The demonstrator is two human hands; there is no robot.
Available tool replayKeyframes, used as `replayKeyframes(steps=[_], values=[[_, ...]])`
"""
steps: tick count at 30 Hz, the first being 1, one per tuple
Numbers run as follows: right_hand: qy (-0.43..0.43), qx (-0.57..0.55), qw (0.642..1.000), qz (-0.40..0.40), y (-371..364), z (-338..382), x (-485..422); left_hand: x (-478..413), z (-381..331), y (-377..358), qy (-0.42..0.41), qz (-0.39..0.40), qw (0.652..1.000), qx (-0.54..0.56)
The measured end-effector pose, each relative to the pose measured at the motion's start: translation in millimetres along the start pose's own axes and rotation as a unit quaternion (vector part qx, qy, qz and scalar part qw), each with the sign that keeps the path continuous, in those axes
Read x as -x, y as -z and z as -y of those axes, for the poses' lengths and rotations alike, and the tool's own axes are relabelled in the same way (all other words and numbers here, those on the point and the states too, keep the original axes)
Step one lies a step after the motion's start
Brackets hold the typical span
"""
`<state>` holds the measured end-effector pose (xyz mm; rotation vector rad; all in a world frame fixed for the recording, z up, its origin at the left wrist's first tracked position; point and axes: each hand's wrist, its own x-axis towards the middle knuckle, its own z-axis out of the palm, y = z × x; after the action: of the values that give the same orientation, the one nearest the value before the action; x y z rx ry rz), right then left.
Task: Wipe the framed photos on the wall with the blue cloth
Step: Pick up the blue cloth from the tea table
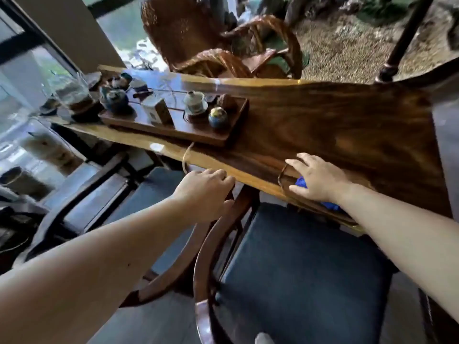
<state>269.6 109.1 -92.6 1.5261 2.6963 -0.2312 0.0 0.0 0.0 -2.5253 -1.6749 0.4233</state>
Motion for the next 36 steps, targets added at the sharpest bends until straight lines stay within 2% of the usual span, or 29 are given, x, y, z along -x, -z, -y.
replayKeyframes(steps=[4, 12, 17, 20, 23, 29, 36], values=[[-0.045, 0.021, 0.999, 0.021, -35.3, -26.1, -9.0, -24.8, -9.5, -25.2, -0.008, -0.017, 1.0, 0.02], [-0.11, -0.01, 0.993, 0.049, -94.6, -55.3, -11.0, -47.4, -30.7, -79.7, -0.042, 0.008, 0.999, 0.018], [-0.118, -0.031, 0.992, -0.014, -99.4, -58.6, -11.4, -53.4, -37.3, -87.9, -0.035, 0.028, 0.999, 0.021], [-0.114, -0.06, 0.992, -0.017, -90.6, -47.5, -13.2, -47.8, -32.4, -78.1, -0.026, 0.025, 0.999, 0.028], [-0.067, -0.075, 0.994, -0.038, -74.6, -22.1, -17.4, -31.6, -19.1, -62.9, -0.018, 0.001, 0.999, 0.029], [0.058, -0.13, 0.984, -0.107, -18.6, 74.9, -28.1, 35.4, 19.8, -22.1, 0.041, -0.031, 0.999, -0.01], [0.201, -0.203, 0.933, -0.219, 70.1, 222.6, -30.0, 160.3, 70.5, 31.2, 0.169, -0.132, 0.974, -0.071]])
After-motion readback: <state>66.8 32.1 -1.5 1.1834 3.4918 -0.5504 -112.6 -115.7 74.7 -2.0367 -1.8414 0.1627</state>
